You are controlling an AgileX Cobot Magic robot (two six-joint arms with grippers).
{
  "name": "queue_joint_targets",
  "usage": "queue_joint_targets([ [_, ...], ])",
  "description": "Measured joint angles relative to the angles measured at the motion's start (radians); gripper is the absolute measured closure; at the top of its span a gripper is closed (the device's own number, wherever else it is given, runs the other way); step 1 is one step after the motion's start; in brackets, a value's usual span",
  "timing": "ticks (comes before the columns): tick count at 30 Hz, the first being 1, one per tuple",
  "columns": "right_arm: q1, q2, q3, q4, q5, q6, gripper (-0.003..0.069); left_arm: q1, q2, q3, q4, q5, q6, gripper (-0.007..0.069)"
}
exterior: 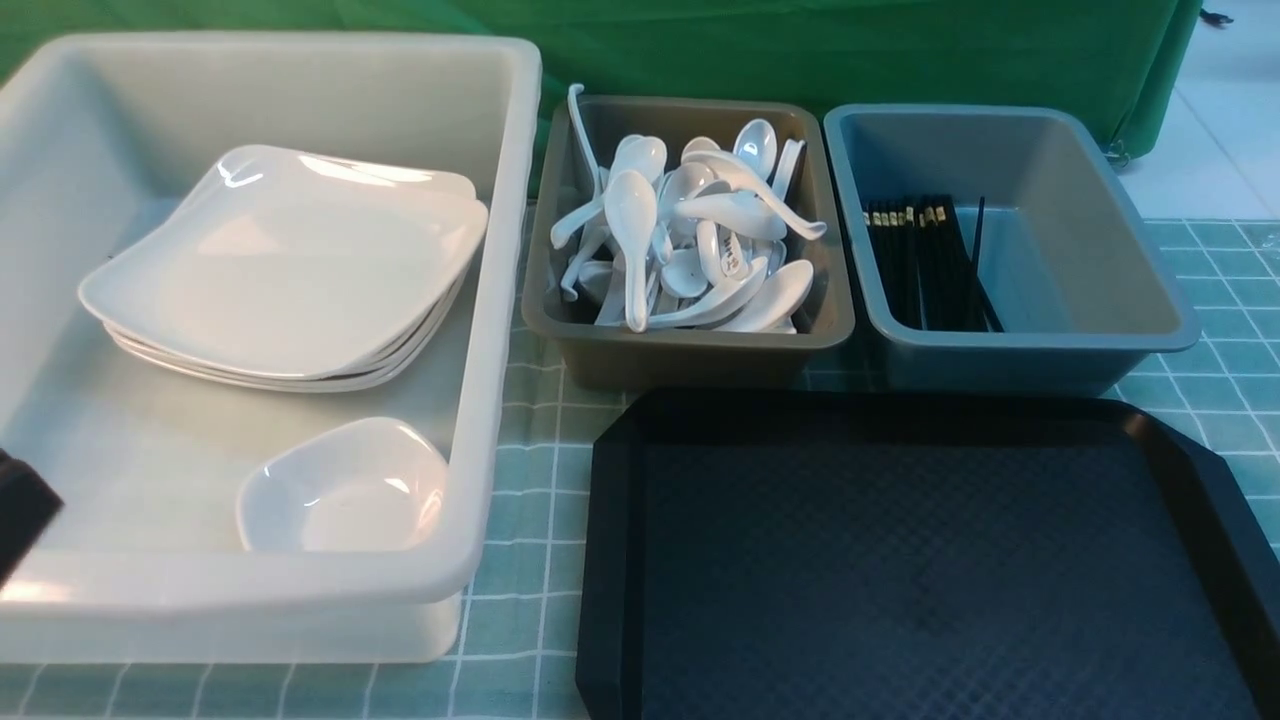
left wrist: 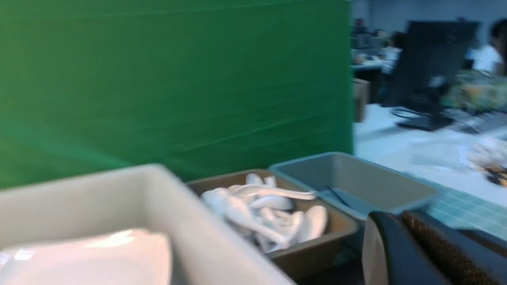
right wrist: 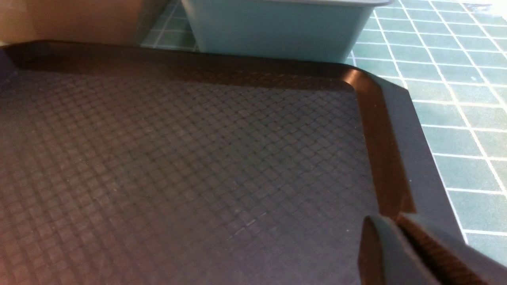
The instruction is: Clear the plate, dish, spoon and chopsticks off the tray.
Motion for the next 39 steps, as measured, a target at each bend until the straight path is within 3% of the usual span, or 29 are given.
queue_joint_targets([
  [3,0.000,0.000,0.000,0.000,0.000,0.000,0.0569,0.186,-0.024,0.059,0.097,0.020,-0.135,0.0608],
  [4,0.000,0.000,0.000,0.000,0.000,0.000,0.0569,0.186,-0.026,0.065,0.097,0.022,-0.139,0.0608],
  [7,0.000,0.000,0.000,0.000,0.000,0.000,0.0569,0.359,-0.084,0.175,0.134,0.059,-0.185,0.0608],
  [10,0.000,0.000,0.000,0.000,-0.002,0.000,0.0569,0.437,-0.110,0.290,0.139,0.075,-0.203,0.0608],
  [13,0.000,-0.001,0.000,0.000,-0.003,0.000,0.0569,0.446,-0.113,0.372,0.141,0.096,-0.242,0.0608],
  [39,0.000,-0.002,0.000,0.000,-0.007,0.000,0.0517,0.410,-0.113,0.375,0.141,0.054,-0.258,0.0608],
])
